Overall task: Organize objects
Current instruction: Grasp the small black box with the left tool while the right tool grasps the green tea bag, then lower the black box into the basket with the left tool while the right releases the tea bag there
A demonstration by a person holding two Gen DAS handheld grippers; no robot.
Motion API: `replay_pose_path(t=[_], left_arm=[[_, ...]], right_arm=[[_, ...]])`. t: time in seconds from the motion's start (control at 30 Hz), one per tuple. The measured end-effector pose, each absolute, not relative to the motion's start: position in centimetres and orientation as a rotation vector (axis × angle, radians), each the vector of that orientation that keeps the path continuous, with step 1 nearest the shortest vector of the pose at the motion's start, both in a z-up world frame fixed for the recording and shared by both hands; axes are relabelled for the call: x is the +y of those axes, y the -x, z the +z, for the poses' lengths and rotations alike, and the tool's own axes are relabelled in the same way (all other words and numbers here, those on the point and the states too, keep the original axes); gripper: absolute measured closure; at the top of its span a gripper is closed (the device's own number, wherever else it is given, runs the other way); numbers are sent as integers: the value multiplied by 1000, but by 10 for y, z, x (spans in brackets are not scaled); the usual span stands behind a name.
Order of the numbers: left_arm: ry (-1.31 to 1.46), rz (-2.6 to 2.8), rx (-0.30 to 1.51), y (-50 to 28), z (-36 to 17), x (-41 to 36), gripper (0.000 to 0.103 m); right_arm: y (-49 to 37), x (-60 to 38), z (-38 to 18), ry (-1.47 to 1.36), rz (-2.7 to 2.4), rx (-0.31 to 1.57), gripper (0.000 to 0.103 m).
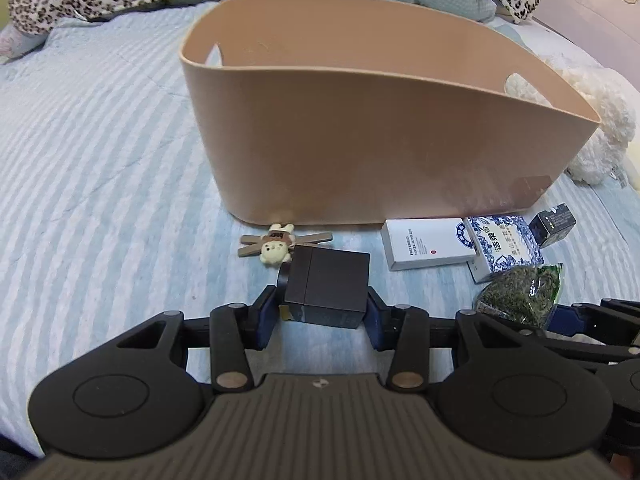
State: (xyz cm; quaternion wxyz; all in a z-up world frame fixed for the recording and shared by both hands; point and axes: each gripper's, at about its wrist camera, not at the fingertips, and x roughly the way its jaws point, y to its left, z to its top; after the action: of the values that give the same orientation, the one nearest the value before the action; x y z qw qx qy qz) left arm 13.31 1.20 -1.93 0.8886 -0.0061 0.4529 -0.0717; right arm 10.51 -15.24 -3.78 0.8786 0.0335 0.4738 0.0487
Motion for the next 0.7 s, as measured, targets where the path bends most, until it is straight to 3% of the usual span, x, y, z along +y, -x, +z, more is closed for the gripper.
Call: replay_pose_path(t=[0.7], left_arm=[[23,-122,799,-95,35,22,57]], right_arm=[[-73,-177,34,-166,108,793,73]])
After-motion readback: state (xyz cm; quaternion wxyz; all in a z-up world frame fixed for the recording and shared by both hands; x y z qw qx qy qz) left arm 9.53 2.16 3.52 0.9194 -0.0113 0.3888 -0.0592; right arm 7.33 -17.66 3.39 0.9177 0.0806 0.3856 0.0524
